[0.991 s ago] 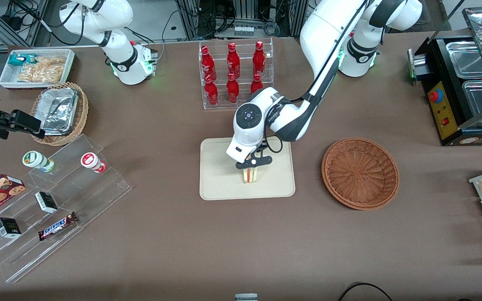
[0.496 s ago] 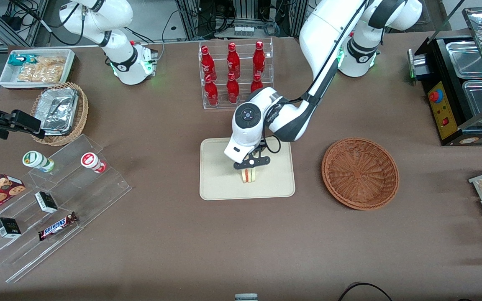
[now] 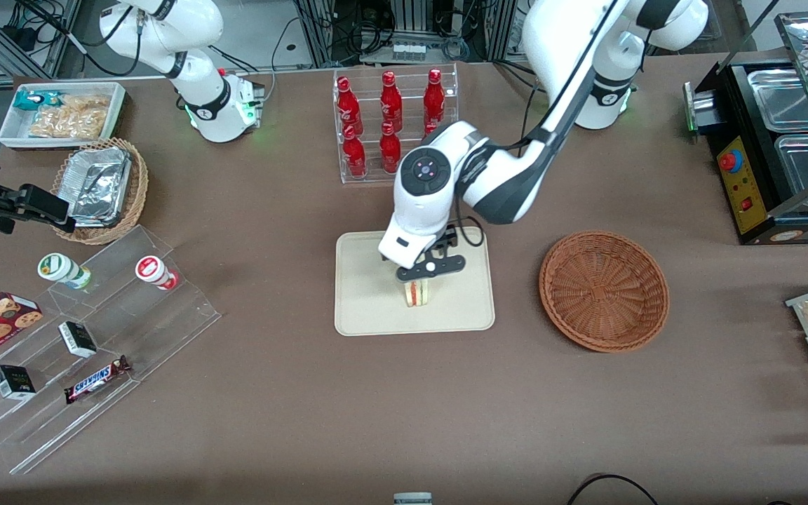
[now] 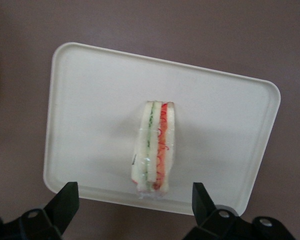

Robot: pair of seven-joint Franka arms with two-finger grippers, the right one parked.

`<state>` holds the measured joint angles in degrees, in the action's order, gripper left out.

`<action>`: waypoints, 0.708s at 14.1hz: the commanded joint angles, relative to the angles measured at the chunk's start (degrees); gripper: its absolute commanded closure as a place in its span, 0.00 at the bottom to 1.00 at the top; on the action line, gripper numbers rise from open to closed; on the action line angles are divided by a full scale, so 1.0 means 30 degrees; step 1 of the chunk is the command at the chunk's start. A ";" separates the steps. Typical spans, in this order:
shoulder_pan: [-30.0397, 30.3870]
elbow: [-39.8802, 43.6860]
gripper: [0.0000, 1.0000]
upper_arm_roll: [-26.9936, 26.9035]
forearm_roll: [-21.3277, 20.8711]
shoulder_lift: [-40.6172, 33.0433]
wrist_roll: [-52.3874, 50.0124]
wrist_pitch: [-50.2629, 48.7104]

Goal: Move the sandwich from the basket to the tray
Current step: 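Open the left gripper to release the sandwich onto the tray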

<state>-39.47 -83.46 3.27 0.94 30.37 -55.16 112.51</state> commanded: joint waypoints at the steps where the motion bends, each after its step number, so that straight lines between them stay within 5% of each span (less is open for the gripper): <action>1: 0.0673 -0.0657 0.00 -0.0735 -0.0285 -0.1331 0.0043 -0.1668; 4: 0.2428 -0.1443 0.00 -0.0766 -0.0372 -0.2441 0.0336 -0.3138; 10: 0.6381 -0.4405 0.00 -0.0766 -0.0168 -0.5577 0.6507 -0.4863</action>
<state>-23.95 -92.13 0.42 0.53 19.01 -41.07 99.70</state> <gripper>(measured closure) 0.000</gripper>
